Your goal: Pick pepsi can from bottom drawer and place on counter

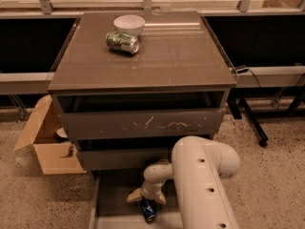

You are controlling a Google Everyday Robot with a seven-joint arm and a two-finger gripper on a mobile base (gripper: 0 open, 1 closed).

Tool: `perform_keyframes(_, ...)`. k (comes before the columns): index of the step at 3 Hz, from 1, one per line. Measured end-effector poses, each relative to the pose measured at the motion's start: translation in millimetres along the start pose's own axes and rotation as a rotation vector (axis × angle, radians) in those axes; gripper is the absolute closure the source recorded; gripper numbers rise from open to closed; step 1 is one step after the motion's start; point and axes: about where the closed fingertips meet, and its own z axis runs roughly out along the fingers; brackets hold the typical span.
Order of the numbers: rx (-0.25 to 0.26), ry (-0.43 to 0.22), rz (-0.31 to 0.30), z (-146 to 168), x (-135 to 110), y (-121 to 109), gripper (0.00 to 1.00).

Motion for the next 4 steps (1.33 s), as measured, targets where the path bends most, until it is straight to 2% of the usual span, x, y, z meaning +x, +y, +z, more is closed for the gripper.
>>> perform_keyframes(1, -0.008, -0.031, -0.010, 10.9, 1.5, -2.4, 0.03)
perform_keyframes(4, -0.008, -0.066, -0.014, 20.9, -0.6, -6.5, 0.72)
